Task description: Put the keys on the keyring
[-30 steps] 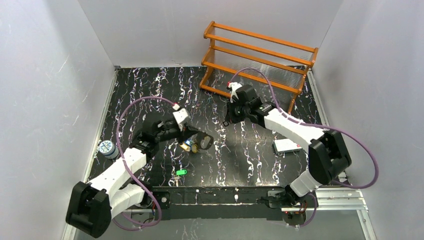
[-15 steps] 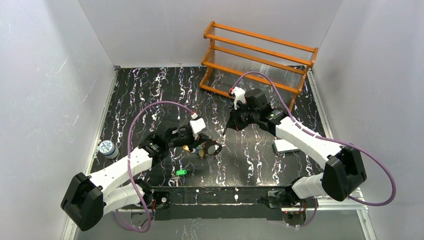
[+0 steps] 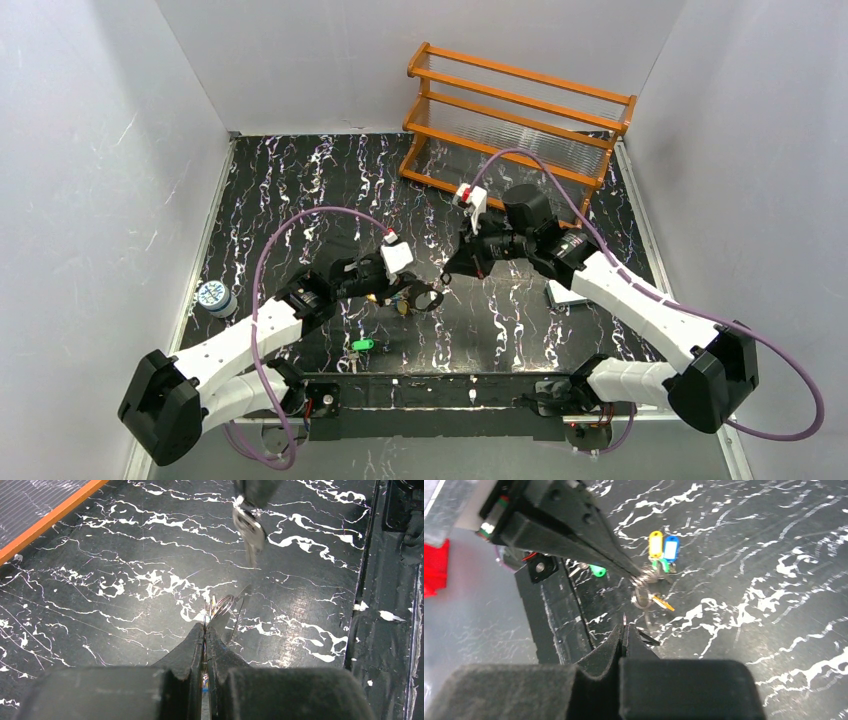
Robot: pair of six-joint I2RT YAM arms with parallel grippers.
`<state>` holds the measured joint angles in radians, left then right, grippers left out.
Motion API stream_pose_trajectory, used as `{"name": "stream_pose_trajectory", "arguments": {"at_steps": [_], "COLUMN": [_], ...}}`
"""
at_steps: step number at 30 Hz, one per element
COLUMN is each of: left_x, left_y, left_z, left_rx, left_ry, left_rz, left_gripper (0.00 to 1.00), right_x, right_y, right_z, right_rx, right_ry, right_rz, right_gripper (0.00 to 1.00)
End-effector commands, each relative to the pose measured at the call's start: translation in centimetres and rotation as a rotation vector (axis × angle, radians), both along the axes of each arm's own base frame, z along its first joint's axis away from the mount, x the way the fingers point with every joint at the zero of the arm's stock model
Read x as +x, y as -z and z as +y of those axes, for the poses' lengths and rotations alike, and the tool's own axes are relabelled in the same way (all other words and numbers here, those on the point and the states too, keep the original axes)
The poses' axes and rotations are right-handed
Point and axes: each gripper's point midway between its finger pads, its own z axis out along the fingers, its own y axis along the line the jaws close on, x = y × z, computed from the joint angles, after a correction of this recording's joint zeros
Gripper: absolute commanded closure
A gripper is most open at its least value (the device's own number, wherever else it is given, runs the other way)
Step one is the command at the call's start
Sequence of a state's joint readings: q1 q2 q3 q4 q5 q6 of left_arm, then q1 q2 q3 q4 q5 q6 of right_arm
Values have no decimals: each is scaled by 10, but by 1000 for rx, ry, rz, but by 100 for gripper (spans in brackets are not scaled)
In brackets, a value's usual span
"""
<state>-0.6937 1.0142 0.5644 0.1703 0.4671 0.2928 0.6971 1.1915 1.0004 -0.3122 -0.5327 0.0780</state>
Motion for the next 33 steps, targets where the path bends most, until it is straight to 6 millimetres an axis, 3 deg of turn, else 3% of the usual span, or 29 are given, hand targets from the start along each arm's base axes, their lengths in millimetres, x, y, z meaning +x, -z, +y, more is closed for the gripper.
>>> {"name": "stream_pose_trajectory", "arguments": {"at_steps": [1, 10, 18, 33], "left_x": [-6, -17, -28, -29], "left_y": [-9, -25, -37, -51], "left_z": [-2, -9, -13, -11], "left_rx": [-13, -67, -135, -197], "left_ry": [20, 46, 53, -10], "left_rz": [-4, 17, 95, 161], "left_gripper": [100, 100, 100, 100], "right_x": [-25, -27, -21, -33], "right_y": [-8, -8, -33, -16], "right_z": [15, 39, 35, 39], "right_rx": [39, -24, 7, -68], "right_ry": [-137, -136, -110, -226], "right_rz": [-47, -111, -210, -170], "right_gripper": [99, 99, 99, 99]}}
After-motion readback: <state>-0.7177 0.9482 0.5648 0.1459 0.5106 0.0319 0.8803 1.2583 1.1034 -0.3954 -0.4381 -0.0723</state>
